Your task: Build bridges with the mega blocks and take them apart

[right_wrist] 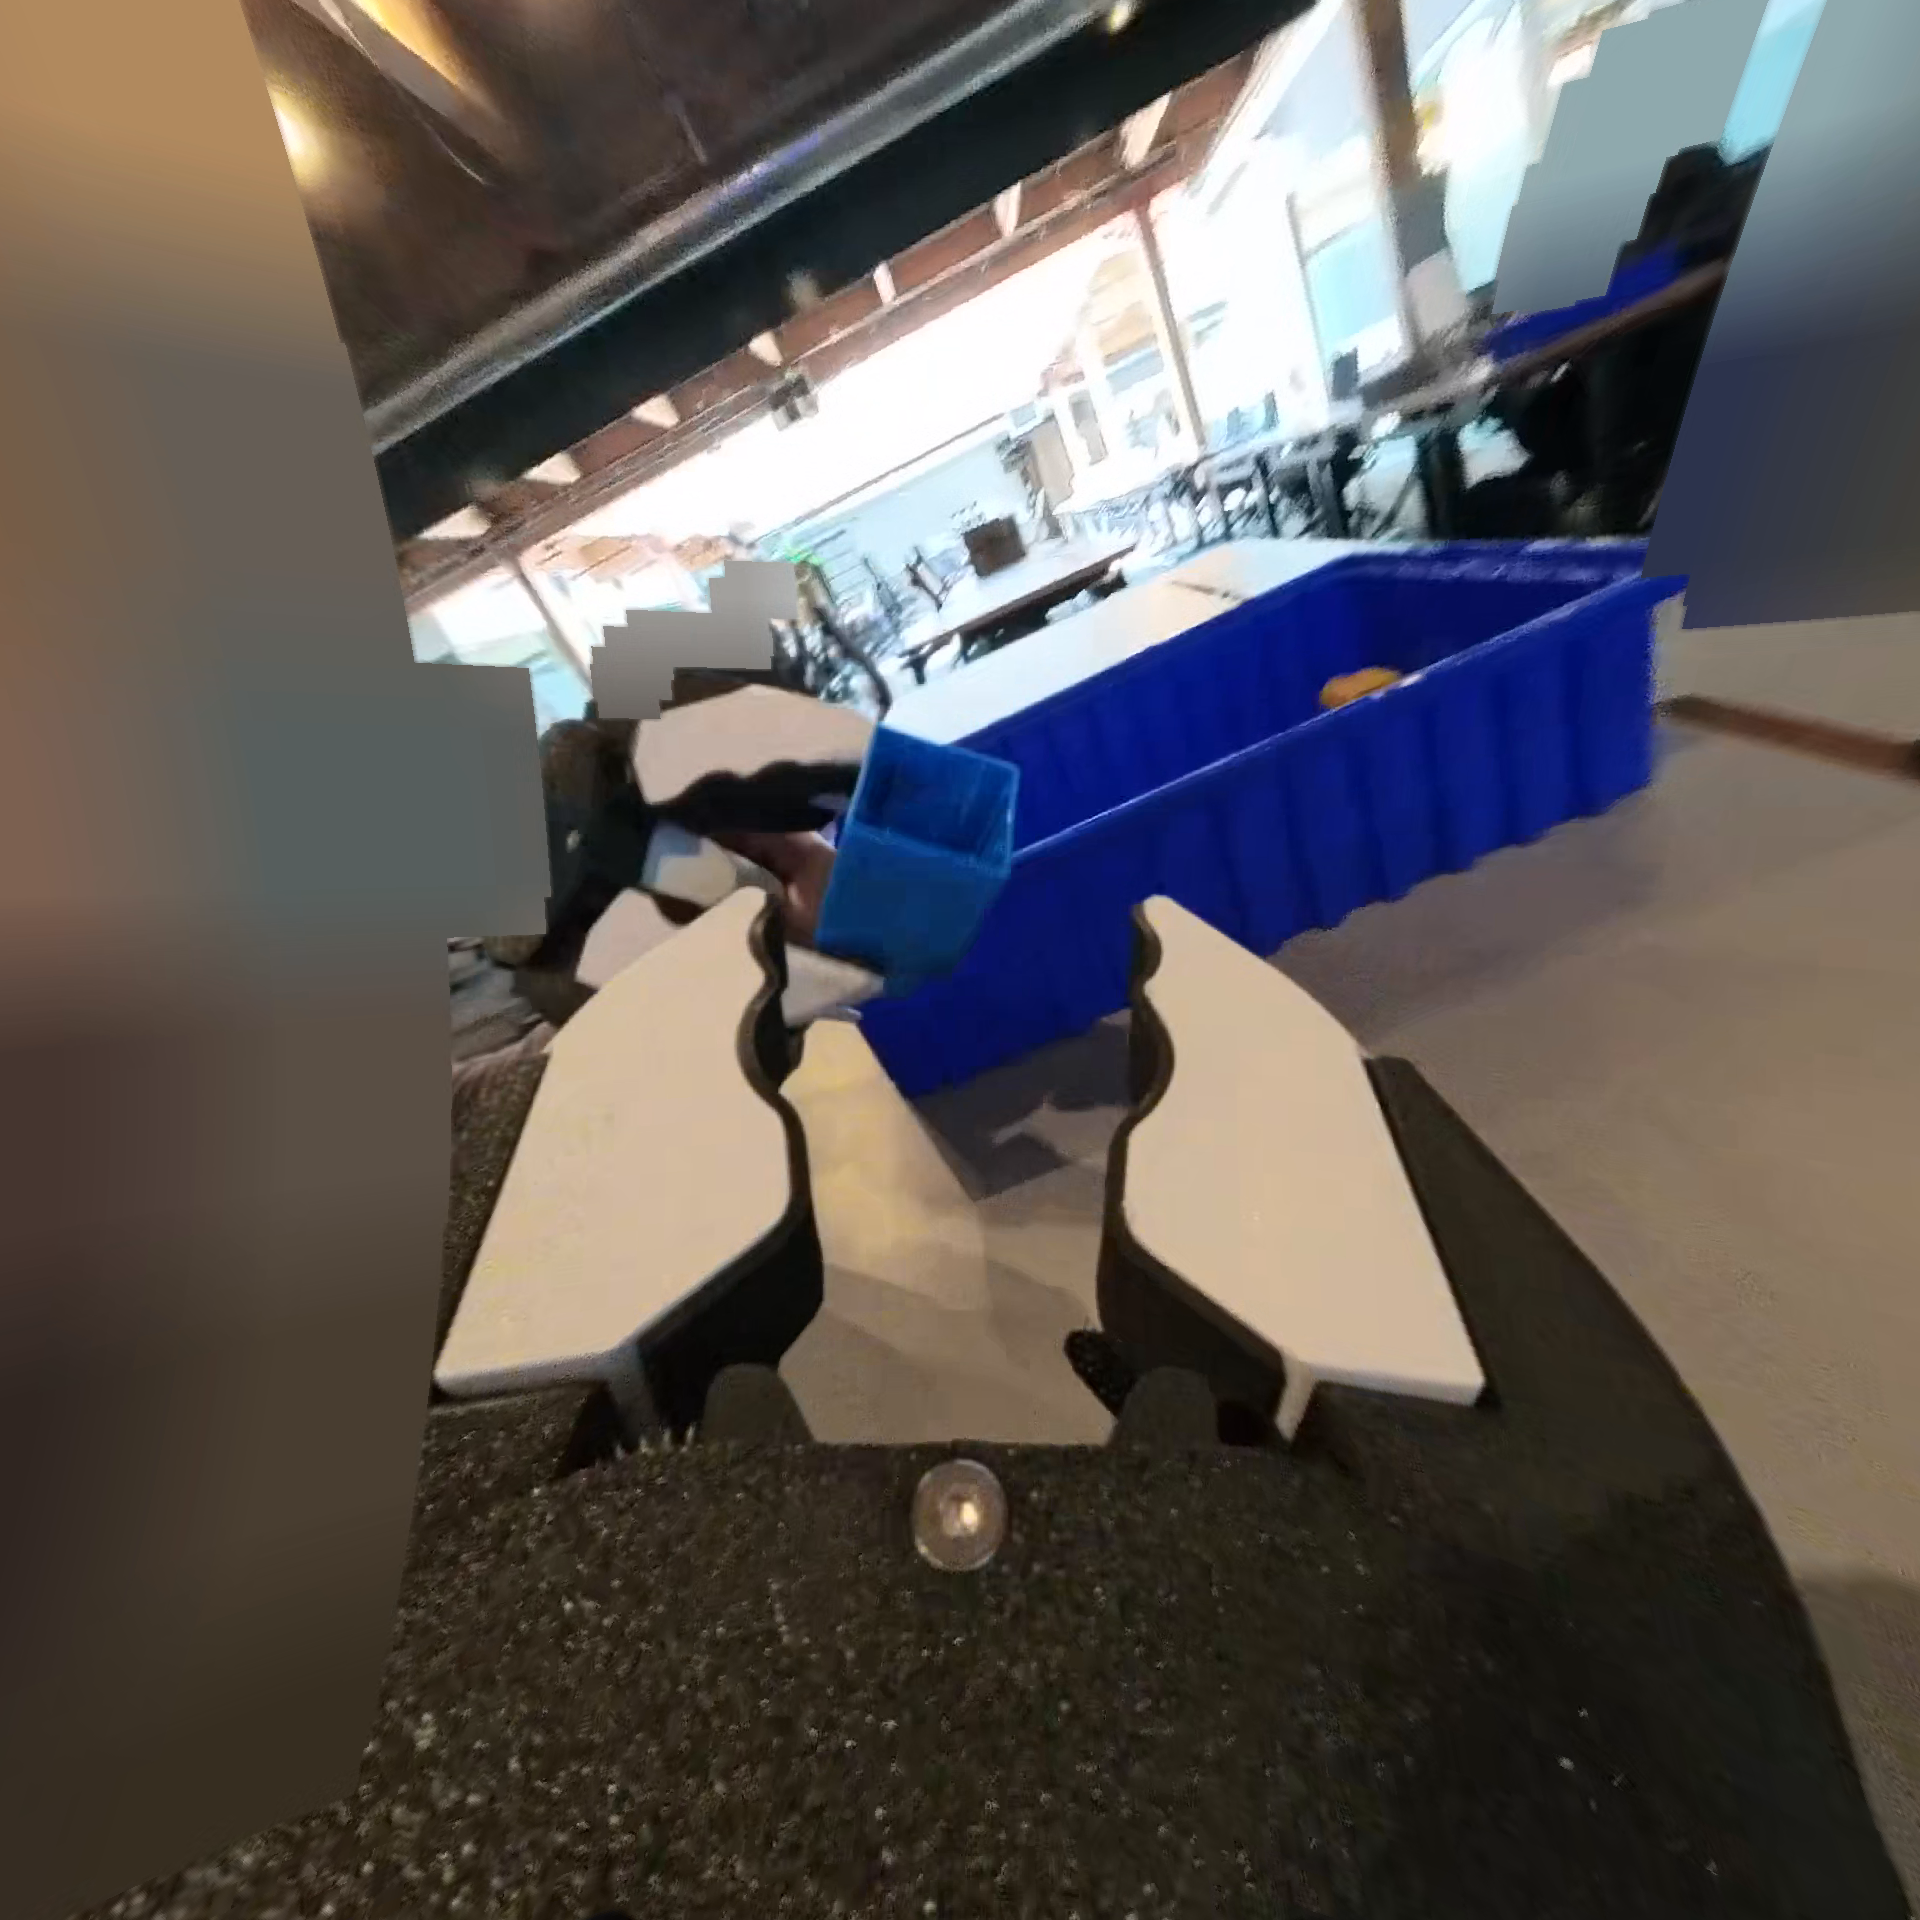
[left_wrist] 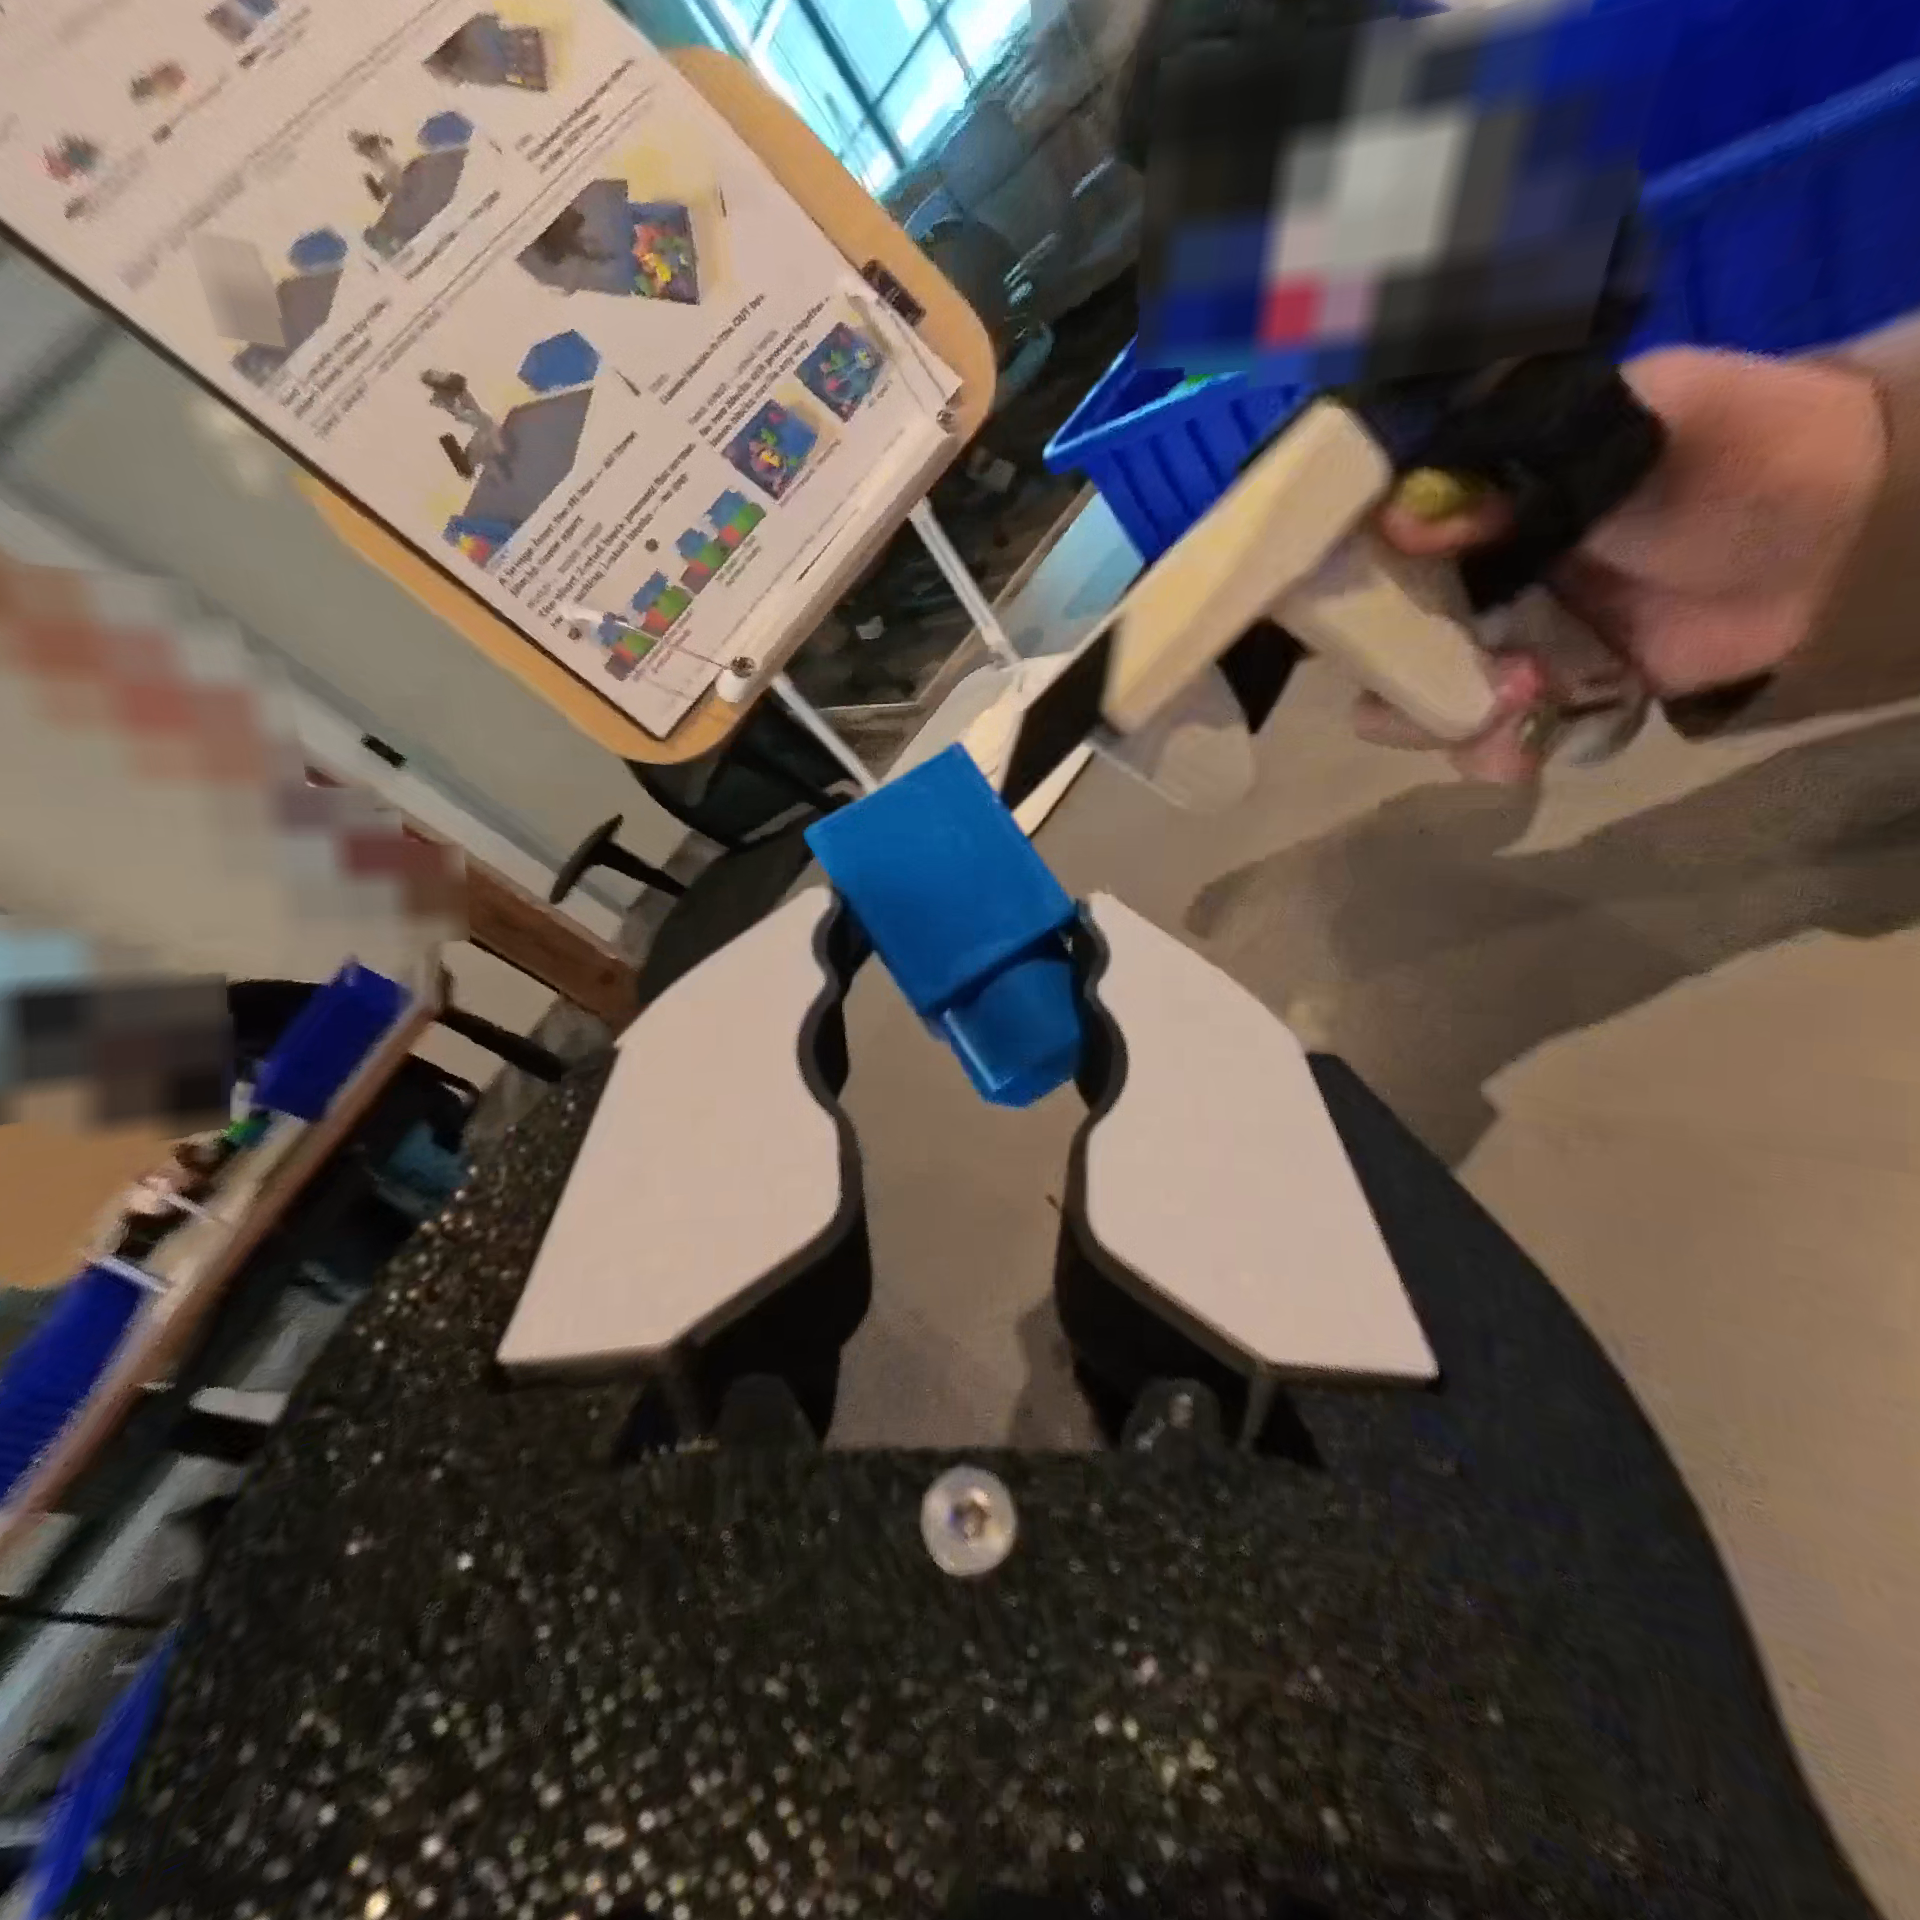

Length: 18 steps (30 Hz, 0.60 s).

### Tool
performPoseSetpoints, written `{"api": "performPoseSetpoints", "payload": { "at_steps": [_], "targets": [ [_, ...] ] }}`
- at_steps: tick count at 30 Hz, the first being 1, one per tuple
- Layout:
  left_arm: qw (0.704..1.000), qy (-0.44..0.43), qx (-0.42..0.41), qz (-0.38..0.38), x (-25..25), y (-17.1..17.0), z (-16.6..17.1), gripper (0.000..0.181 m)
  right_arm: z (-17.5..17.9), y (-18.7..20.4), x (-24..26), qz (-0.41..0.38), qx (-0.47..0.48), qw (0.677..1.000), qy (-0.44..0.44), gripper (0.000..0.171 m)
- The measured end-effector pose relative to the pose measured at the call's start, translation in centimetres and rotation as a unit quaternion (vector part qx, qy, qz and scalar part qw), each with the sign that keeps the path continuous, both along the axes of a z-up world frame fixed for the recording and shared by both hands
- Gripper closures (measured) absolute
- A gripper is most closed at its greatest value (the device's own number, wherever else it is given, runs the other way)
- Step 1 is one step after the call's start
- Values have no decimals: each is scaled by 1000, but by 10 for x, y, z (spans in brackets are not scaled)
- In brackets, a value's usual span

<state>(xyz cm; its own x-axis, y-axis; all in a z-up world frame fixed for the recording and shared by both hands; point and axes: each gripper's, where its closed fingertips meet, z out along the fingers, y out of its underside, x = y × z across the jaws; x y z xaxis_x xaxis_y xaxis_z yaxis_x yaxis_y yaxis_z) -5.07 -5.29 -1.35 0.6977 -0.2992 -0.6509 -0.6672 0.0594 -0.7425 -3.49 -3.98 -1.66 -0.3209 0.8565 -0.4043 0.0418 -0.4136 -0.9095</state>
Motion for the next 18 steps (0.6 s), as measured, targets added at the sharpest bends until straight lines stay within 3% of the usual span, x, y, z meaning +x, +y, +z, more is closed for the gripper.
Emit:
{"api": "performPoseSetpoints", "payload": {
  "at_steps": [2,5,9,11,13,15,18],
  "targets": [
    [998,57,6,-4,4,-3,-7,141,-1,-8,-9,39,-5,999,-21,112],
    [995,98,5,-8,9,-4,-15,141,-12,-19,-15,83,2,994,-76,133],
    [998,50,19,-16,13,-2,-18,141,-14,-16,-13,85,-10,992,-92,135],
    [999,2,36,-7,13,-1,-13,132,-14,-6,-10,59,6,995,-82,135],
    [999,-54,4,-1,13,2,-16,111,-3,0,-5,50,12,998,-31,135],
    [992,-128,-20,-7,14,3,-16,102,16,-2,6,64,24,995,70,135],
    [968,-245,-24,-55,22,-1,-5,109,28,-6,20,65,62,980,179,135]
  ]
}}
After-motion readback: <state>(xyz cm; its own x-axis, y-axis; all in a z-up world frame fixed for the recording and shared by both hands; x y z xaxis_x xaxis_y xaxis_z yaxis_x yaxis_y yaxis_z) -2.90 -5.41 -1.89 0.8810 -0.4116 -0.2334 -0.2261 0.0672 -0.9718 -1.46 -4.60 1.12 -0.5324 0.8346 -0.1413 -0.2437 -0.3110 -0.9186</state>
